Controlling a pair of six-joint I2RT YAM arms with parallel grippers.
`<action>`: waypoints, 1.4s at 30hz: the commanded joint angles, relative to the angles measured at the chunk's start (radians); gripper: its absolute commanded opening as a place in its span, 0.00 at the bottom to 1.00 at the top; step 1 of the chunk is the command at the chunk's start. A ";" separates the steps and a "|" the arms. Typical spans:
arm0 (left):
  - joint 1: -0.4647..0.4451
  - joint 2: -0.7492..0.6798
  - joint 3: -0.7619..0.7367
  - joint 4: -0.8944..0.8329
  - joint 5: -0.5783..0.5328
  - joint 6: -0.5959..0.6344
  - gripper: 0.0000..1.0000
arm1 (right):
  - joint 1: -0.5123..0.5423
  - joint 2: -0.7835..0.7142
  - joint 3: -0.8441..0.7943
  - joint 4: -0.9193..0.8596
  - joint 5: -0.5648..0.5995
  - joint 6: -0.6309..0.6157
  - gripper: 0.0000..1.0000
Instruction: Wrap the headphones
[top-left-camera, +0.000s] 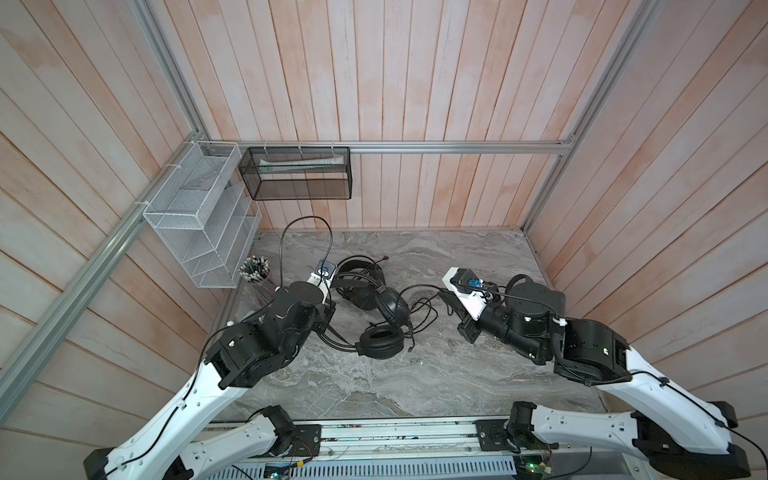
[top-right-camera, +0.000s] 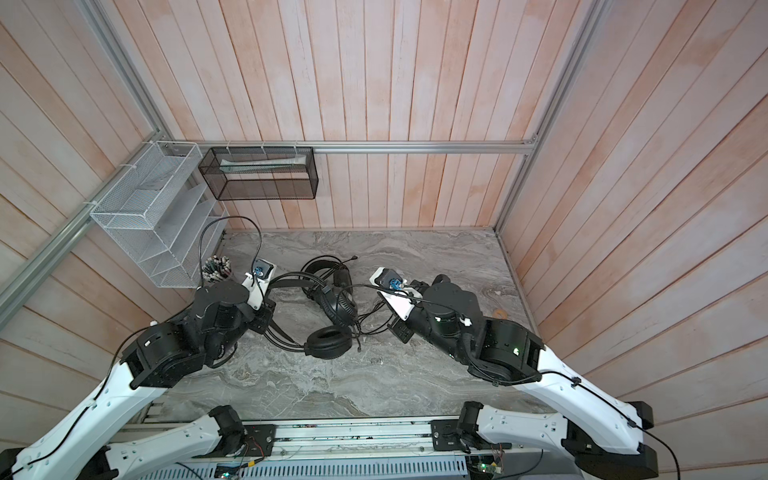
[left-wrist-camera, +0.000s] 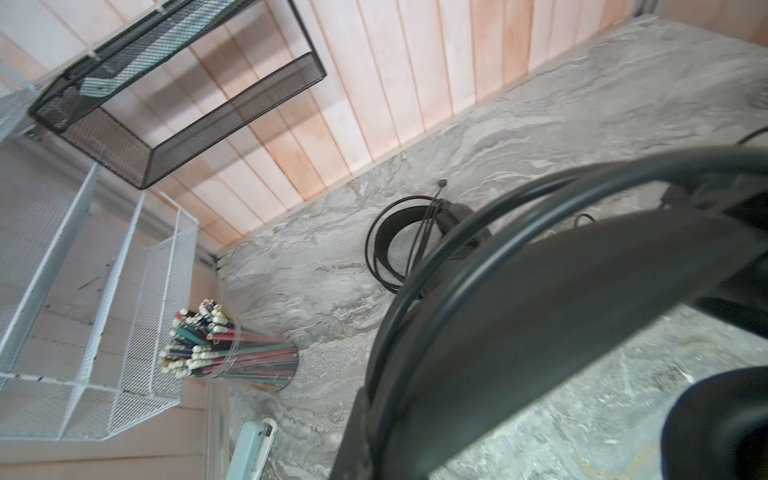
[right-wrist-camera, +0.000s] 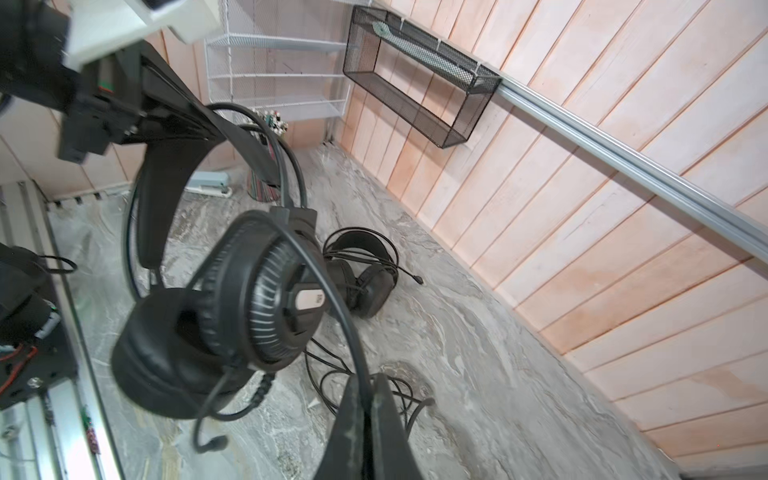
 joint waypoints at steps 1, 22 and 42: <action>-0.016 -0.012 -0.018 0.074 0.147 0.002 0.00 | 0.003 0.036 0.026 -0.009 0.046 -0.051 0.00; -0.078 -0.029 -0.103 0.175 0.312 -0.152 0.00 | -0.120 0.227 -0.062 0.298 -0.018 -0.022 0.00; -0.078 -0.077 -0.162 0.283 0.363 -0.226 0.00 | -0.131 0.169 -0.138 0.311 -0.015 0.064 0.32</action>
